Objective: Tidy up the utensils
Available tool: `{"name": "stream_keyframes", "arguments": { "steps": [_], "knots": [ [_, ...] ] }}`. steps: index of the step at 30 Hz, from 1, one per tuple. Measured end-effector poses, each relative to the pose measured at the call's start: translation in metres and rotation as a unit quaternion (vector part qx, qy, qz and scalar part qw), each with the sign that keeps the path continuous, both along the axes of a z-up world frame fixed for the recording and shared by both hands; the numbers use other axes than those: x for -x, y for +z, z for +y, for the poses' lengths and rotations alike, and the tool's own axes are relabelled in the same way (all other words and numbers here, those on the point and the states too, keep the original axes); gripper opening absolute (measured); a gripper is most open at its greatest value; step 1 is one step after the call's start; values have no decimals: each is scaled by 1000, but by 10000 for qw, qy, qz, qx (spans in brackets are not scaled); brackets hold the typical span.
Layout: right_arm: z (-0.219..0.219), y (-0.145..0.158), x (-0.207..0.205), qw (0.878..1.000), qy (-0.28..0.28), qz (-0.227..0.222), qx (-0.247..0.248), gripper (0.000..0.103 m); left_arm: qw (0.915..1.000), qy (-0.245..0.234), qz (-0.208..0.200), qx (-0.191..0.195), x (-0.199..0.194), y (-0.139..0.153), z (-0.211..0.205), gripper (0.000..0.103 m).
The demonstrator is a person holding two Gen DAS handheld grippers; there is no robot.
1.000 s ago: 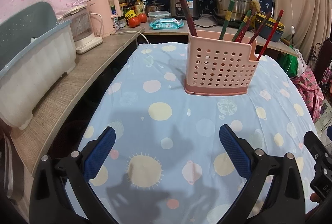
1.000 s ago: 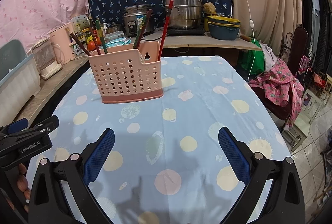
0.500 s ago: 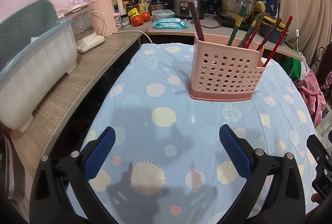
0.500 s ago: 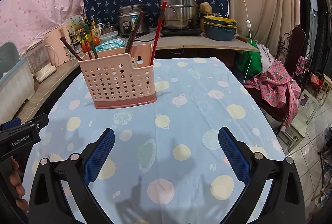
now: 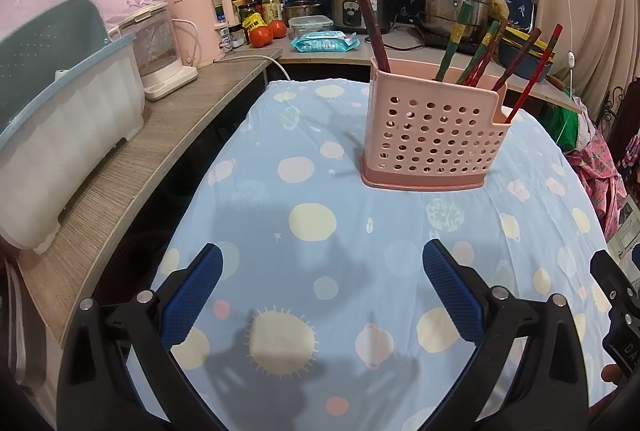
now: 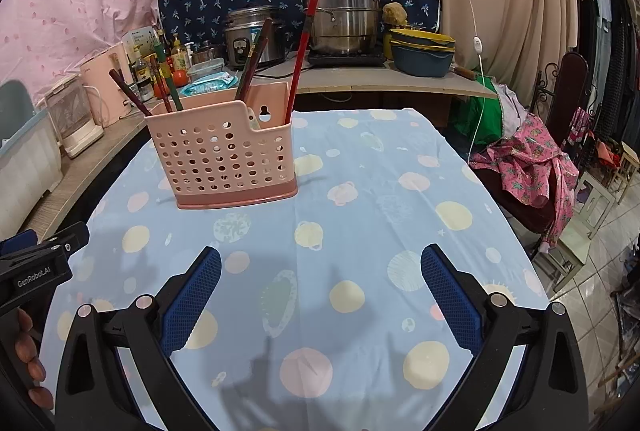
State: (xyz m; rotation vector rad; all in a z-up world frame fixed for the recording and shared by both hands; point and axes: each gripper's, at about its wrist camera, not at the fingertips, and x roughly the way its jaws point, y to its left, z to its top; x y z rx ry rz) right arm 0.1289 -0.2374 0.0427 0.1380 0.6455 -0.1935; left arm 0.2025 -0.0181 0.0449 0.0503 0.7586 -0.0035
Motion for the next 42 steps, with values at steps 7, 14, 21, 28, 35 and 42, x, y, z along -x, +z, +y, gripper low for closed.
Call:
{"name": "stream_keyframes", "arguments": {
  "steps": [7, 14, 21, 28, 35, 42],
  "knots": [
    [1, 3, -1, 10000, 10, 27, -43, 96, 9999, -40, 138, -24, 0, -2, -4, 96],
    [8, 8, -8, 9999, 93, 106, -41, 96, 9996, -90, 262, -66, -5, -2, -10, 96],
    [9, 8, -14, 9997, 109, 183, -79, 97, 9992, -293, 275, -67, -8, 1, -18, 96],
    [7, 6, -22, 9995, 100, 296, -66, 97, 9988, -330, 356, -79, -15, -2, -20, 96],
    [6, 4, -26, 9993, 98, 352, -88, 97, 9986, -352, 394, -52, -18, -2, -21, 96],
    [8, 4, -30, 9992, 126, 371, -85, 97, 9986, -419, 287, -119, -18, 3, -25, 96]
  ]
}}
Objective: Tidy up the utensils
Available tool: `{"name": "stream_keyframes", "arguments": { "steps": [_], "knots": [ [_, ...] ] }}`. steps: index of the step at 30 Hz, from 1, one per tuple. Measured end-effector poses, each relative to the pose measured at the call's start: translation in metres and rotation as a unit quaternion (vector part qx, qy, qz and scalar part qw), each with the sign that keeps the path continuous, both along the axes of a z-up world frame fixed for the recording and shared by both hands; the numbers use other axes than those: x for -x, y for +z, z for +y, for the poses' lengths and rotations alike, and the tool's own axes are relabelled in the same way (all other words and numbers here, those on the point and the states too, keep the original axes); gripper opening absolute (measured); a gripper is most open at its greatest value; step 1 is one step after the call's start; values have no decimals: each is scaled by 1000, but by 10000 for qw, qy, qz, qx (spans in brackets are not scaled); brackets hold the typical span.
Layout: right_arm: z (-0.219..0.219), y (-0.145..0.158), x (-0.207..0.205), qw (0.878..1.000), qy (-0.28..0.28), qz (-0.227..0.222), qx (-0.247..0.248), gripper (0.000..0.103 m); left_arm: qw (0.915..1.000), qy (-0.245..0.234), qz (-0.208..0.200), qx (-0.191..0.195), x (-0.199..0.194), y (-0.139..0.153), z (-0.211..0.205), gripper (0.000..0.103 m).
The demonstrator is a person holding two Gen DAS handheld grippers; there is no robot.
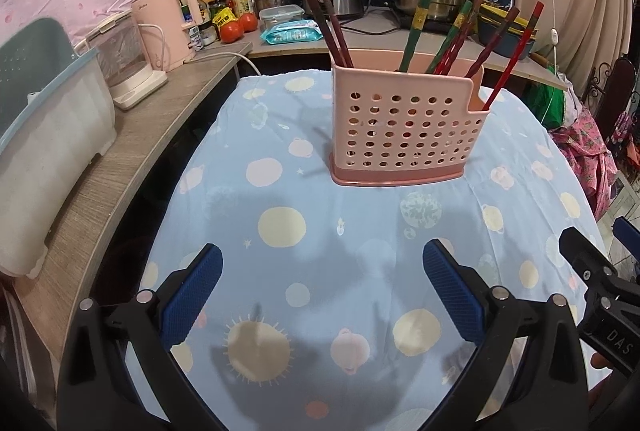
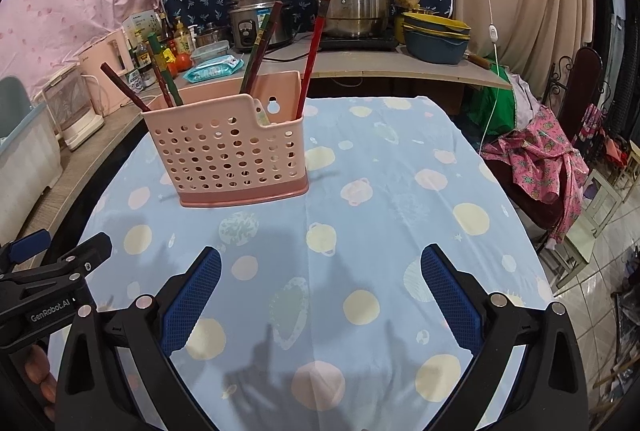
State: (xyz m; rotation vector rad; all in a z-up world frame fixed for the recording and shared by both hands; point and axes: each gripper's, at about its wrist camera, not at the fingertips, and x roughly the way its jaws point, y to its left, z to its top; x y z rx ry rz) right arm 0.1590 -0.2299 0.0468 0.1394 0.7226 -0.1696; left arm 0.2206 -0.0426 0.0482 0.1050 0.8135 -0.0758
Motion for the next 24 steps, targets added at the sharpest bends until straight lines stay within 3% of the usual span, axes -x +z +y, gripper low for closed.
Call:
{"name": "stream_keyframes", "arguments": {
  "steps": [9, 24],
  "knots": [
    [-1, 5, -4, 10000, -17, -54, 6, 97, 9999, 120, -83, 11, 1, 4, 2, 96],
    [-2, 5, -8, 10000, 3, -7, -17, 97, 9998, -74, -157, -71, -2, 5, -8, 96]
  ]
}}
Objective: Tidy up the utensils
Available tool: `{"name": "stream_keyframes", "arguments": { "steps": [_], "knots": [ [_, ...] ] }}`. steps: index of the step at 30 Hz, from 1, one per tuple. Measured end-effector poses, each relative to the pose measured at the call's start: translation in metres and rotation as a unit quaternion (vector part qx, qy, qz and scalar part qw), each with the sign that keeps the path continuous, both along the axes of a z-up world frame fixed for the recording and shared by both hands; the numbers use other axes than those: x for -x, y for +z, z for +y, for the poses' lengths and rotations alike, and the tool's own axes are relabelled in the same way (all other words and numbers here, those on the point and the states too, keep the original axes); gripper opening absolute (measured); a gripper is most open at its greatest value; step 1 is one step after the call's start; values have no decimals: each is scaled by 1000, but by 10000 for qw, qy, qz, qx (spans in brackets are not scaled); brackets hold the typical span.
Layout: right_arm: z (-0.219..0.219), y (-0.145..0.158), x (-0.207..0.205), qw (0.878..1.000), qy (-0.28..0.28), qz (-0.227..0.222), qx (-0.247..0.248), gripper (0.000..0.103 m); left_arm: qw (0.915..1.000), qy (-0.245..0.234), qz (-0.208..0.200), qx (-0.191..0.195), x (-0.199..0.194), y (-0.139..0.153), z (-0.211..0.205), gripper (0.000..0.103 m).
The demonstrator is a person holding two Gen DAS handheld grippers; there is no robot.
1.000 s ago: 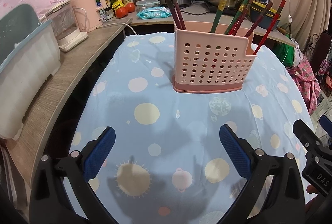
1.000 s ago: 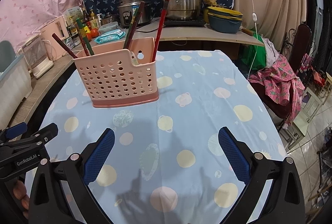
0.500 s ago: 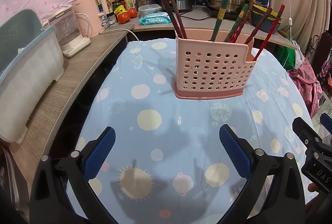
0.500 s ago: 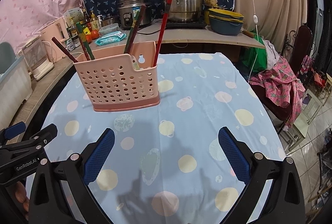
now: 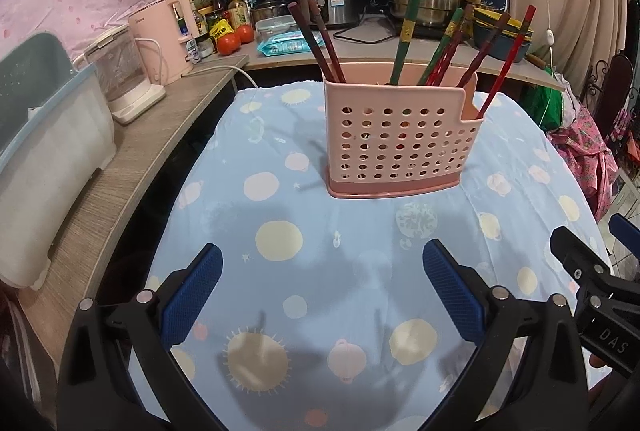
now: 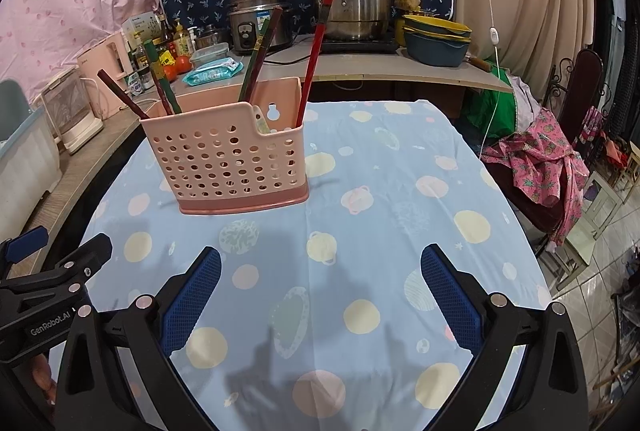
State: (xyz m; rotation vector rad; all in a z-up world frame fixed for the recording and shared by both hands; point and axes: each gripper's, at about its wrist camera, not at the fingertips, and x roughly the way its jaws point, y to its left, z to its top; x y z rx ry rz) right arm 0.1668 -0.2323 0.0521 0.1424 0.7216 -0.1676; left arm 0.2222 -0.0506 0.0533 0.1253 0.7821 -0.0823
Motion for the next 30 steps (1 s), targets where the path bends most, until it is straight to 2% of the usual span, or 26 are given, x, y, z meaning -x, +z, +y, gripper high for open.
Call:
{"name": "stream_keyframes", "arguments": {
  "steps": [30],
  "knots": [
    [-2, -4, -2, 10000, -8, 44, 12, 97, 9999, 130, 93, 45, -8, -1, 5, 96]
  ]
}}
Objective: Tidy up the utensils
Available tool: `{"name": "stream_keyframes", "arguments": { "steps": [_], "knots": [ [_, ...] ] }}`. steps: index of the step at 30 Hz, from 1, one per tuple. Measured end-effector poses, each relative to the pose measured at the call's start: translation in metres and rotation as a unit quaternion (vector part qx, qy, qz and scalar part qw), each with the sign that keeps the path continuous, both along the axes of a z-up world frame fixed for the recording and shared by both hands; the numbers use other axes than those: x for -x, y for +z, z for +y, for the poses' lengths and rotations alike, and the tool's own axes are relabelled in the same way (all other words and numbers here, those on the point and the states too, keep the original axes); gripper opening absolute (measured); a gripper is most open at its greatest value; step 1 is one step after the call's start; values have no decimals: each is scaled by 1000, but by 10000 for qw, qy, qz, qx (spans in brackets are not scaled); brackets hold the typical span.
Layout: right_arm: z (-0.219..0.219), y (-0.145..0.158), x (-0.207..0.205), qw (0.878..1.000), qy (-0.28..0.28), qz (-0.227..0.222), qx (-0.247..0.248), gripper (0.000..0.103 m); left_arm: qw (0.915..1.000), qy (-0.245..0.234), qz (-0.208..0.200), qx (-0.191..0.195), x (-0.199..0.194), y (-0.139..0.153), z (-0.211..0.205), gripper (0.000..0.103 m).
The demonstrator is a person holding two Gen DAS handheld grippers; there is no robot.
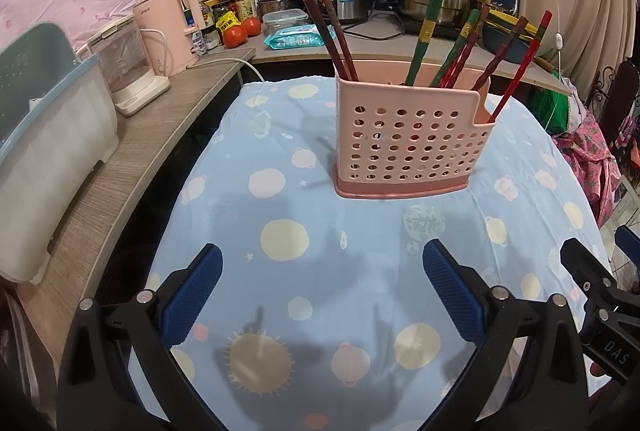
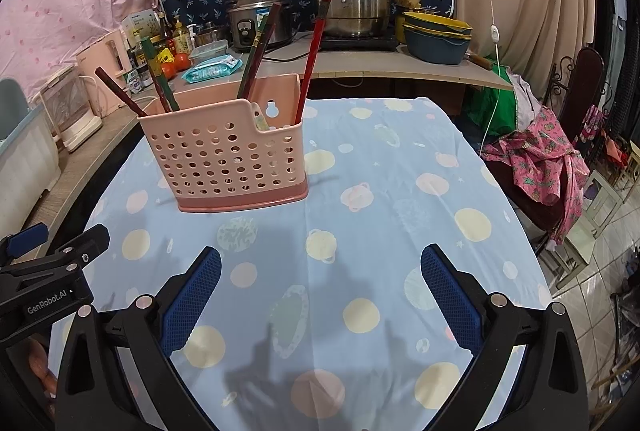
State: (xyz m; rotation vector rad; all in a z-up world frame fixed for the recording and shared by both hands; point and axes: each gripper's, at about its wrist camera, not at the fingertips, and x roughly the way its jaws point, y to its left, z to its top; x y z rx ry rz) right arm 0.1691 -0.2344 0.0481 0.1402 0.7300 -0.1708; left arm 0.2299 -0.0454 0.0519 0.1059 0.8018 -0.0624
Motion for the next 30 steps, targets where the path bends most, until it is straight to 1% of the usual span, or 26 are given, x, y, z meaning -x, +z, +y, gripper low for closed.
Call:
{"name": "stream_keyframes", "arguments": {
  "steps": [9, 16, 30],
  "knots": [
    [0, 0, 0, 10000, 1, -1, 4, 97, 9999, 72, 61, 45, -1, 0, 4, 96],
    [1, 1, 1, 10000, 14, -5, 4, 97, 9999, 41, 134, 55, -4, 0, 4, 96],
    [1, 1, 1, 10000, 14, -16, 6, 97, 9999, 148, 23, 43, -4, 4, 5, 96]
  ]
}}
